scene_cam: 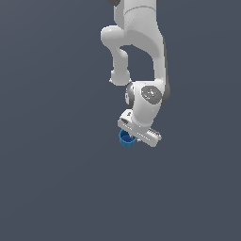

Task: Pick up the object and move it to a goal position.

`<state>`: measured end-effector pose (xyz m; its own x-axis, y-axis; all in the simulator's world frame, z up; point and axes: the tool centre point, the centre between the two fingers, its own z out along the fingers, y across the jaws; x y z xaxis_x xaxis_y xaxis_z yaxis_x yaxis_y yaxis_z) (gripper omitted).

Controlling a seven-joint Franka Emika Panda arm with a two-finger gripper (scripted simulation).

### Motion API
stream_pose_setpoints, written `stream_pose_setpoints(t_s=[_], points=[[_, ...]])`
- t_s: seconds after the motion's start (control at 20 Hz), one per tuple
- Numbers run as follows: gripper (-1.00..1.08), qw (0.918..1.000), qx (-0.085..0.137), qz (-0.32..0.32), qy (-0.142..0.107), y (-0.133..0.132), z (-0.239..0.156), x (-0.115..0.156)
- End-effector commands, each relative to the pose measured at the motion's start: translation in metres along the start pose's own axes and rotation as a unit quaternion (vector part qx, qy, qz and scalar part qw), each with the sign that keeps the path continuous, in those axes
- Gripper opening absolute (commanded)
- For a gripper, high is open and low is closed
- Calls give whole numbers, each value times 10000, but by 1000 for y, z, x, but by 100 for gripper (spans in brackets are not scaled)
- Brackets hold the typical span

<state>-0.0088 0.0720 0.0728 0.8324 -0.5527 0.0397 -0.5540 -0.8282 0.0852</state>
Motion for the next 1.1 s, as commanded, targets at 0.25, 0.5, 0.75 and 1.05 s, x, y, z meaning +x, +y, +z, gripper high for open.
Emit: stream_pose_setpoints(t_s=[0.25,0.5,0.75,1.05], points=[[-100,10000,-1,1,0,-2,-3,2],[-100,10000,-1,1,0,-9,-17,9],[-100,10000,-1,1,0,-22,-41,21],[-100,10000,0,1,-3,-41,-76,40]])
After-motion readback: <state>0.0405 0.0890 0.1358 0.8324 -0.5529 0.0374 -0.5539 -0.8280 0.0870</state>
